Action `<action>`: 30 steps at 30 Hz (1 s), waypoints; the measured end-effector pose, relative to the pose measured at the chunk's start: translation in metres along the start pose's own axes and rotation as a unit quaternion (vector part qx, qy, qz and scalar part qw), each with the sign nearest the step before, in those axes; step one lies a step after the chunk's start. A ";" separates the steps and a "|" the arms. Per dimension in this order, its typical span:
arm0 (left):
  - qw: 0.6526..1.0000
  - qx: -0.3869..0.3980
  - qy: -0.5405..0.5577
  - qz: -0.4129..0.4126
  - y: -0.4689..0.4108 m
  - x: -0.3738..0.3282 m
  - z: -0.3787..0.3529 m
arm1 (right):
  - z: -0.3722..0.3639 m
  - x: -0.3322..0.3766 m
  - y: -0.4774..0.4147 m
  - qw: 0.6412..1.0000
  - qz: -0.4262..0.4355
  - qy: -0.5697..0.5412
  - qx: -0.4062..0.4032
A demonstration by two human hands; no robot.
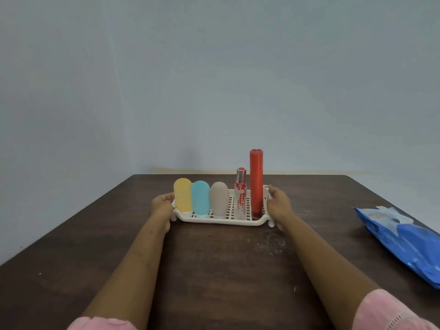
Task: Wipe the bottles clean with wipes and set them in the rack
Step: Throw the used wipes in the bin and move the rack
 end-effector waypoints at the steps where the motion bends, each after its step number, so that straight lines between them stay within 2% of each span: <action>1: 1.000 0.005 0.003 -0.002 0.001 0.000 -0.005 | 0.004 -0.001 -0.001 1.000 0.000 0.005 -0.004; 17: 0.999 0.046 0.005 -0.015 0.012 -0.004 -0.064 | 0.053 -0.022 -0.023 0.999 -0.022 0.006 -0.031; 30: 0.996 0.049 -0.062 -0.032 0.019 -0.010 -0.091 | 0.074 -0.023 -0.029 0.999 -0.021 0.010 -0.044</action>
Point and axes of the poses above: each hand's wrist, its own y-axis away from the middle knuckle, its own z-axis out of the back of the hand, x = y × z, the point moved 1 cm from there along -y, towards the middle knuckle, and after that the axes turned 3 degrees about z, right-handed, at the moved point
